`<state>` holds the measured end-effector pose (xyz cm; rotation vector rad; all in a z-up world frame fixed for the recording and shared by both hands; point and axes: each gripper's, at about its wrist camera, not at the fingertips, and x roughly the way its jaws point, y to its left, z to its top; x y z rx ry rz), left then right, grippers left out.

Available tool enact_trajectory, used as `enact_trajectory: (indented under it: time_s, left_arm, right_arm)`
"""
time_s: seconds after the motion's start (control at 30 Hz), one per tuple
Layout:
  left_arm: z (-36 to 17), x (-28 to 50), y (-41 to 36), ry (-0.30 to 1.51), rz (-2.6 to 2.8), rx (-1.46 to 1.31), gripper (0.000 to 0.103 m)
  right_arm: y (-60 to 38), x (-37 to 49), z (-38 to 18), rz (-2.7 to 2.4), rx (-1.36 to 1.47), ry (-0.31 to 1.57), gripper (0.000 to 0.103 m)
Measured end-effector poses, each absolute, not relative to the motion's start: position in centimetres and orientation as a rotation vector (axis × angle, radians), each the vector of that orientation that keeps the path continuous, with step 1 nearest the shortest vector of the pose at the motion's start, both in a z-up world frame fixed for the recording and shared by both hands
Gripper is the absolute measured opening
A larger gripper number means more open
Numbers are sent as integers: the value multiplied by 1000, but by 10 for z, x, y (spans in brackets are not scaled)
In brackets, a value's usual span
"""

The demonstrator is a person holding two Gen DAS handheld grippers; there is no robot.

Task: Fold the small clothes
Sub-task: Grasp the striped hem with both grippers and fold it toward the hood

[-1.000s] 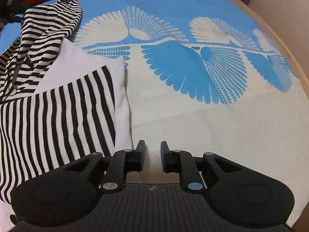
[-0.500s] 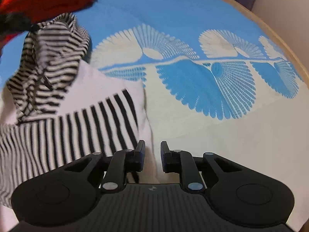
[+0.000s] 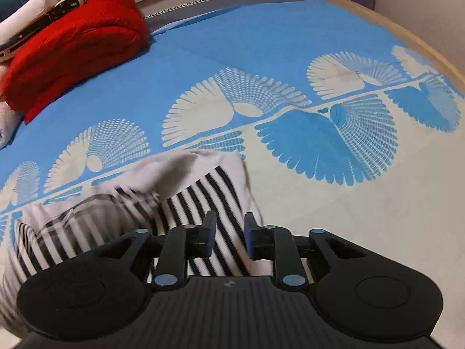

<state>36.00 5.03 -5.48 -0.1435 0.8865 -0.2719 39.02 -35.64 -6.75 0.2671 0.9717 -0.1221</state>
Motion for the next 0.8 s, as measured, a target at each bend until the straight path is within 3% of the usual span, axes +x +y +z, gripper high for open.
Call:
enact_trajectory:
  time_s: [0.07, 0.13, 0.23, 0.33, 0.43, 0.53, 0.6, 0.67, 0.7, 0.8]
  left_arm:
    - [-62, 372, 66, 865, -212, -329, 33]
    - [-81, 389, 65, 968, -138, -422, 32]
    - [-103, 402, 66, 1086, -94, -485, 32]
    - [-126, 405, 63, 1179, -97, -514, 44]
    - [-140, 394, 63, 1231, -55, -491, 44]
    - [-152, 392, 58, 1258, -76, -493, 33]
    - [-153, 394, 52, 1263, -95, -470, 6]
    - [-141, 394, 52, 1209, -97, -463, 2]
    - [-129, 394, 54, 1142, -101, -450, 2]
    - [-73, 383, 66, 804, -84, -388, 2]
  right_arm:
    - [-352, 389, -67, -84, 303, 972, 30]
    - [-348, 389, -69, -31, 362, 987, 33]
    - [-339, 392, -81, 26, 417, 1046, 35]
    - [-327, 395, -100, 48, 410, 1138, 39]
    - [-314, 397, -116, 66, 403, 1198, 41]
    - [-301, 397, -127, 85, 368, 1220, 43]
    - [-297, 397, -131, 73, 339, 1228, 43]
    - [-296, 397, -126, 70, 353, 1204, 27]
    - [-298, 397, -119, 82, 387, 1173, 4]
    - [-316, 390, -83, 136, 565, 919, 3]
